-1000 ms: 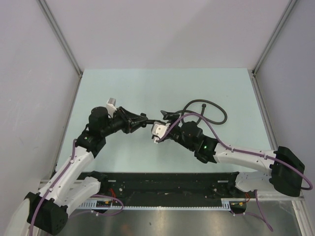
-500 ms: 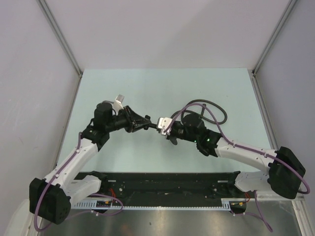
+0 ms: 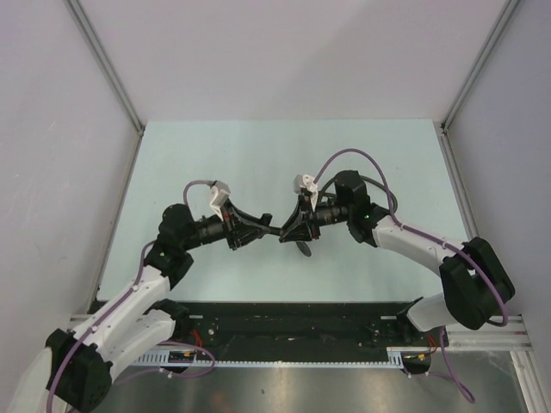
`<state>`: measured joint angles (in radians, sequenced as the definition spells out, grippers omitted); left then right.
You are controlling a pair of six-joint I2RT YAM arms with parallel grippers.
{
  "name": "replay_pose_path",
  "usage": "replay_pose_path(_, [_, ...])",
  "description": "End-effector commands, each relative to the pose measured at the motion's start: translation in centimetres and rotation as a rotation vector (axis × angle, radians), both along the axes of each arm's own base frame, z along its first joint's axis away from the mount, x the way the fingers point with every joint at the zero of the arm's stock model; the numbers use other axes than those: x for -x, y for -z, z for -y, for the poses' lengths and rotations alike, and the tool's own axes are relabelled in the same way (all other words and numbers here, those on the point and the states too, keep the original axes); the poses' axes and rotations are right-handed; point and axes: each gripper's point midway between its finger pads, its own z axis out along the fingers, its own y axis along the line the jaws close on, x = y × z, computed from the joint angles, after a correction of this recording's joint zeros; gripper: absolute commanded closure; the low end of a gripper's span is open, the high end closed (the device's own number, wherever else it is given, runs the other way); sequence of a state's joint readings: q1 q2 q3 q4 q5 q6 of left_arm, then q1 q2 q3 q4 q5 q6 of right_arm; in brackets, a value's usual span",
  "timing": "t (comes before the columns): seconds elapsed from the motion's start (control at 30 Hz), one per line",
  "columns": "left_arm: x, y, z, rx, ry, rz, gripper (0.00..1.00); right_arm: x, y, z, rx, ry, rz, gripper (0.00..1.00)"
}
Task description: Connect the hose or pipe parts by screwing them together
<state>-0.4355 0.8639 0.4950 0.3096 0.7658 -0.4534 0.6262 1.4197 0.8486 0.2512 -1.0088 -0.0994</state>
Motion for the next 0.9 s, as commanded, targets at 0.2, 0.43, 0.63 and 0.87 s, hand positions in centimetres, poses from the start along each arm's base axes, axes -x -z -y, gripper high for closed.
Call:
replay_pose_path(0.2, [-0.8,-2.9,-0.7,-0.005,-0.075,0.233,1.0,-4.0,-5.3,0.8,-0.078,0.198,0.038,0.53])
replay_pose_path(0.43, [-3.3,-4.7,-2.2,0.104,-0.335,-0.203,1.0,-8.0,-6.7,3.5,0.031,0.562,0.362,0.14])
replay_pose_path(0.63, [-2.7,-4.5,-1.3,0.235,-0.314,-0.624,1.0,-5.9,-8.5,2.8,0.05,0.647,0.698,0.01])
replay_pose_path(0.87, [-2.4,-5.7,-1.5,0.35,-0.331,-0.781,1.0,-2.8,-8.8,1.2,0.117,0.605,0.921,0.03])
